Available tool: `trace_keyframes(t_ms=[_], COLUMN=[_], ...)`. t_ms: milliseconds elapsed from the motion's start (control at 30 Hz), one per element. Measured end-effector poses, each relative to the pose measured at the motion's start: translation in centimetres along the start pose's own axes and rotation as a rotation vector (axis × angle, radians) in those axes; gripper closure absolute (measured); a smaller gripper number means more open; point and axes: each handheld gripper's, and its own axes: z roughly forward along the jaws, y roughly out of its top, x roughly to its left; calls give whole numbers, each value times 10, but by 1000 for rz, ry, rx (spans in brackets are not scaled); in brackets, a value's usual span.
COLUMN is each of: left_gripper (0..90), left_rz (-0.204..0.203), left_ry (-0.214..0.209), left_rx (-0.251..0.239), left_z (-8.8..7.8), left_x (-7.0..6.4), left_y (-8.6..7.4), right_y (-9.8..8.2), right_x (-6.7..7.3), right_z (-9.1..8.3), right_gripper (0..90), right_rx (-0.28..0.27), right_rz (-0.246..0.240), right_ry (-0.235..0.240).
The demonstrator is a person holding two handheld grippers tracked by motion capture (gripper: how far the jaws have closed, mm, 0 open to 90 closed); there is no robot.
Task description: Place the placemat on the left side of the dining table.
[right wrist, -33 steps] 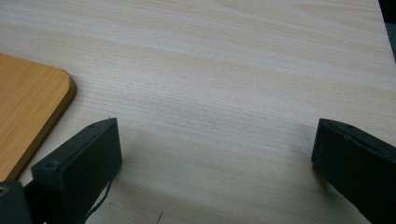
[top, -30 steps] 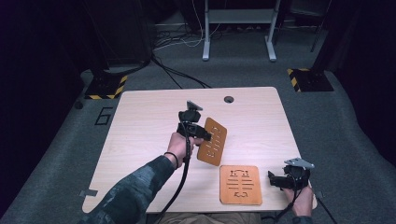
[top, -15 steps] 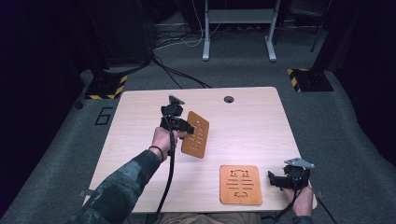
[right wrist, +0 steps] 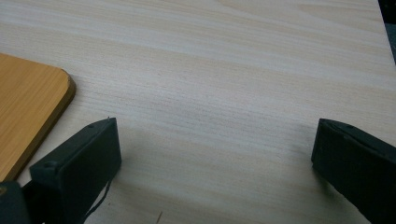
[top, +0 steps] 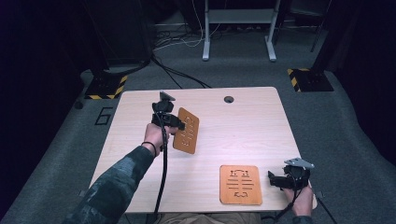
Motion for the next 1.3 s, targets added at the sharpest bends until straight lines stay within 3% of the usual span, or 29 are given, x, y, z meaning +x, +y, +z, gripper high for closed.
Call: trace_keyframes(t_ms=[200,533,1300], left_gripper=[863,862,863], left_rz=[-28,-61,-93], left_ry=[41,85,150], left_rx=[-15,-32,11], left_z=[-7,-14,-27], left_x=[18,36,72], left_y=[4,9,21], right_y=[0,0,0], right_x=[0,0,0], right_z=[0,0,0], right_gripper=[5,5,5], right_rx=[0,0,0], right_rz=[0,0,0], right_ry=[0,0,0])
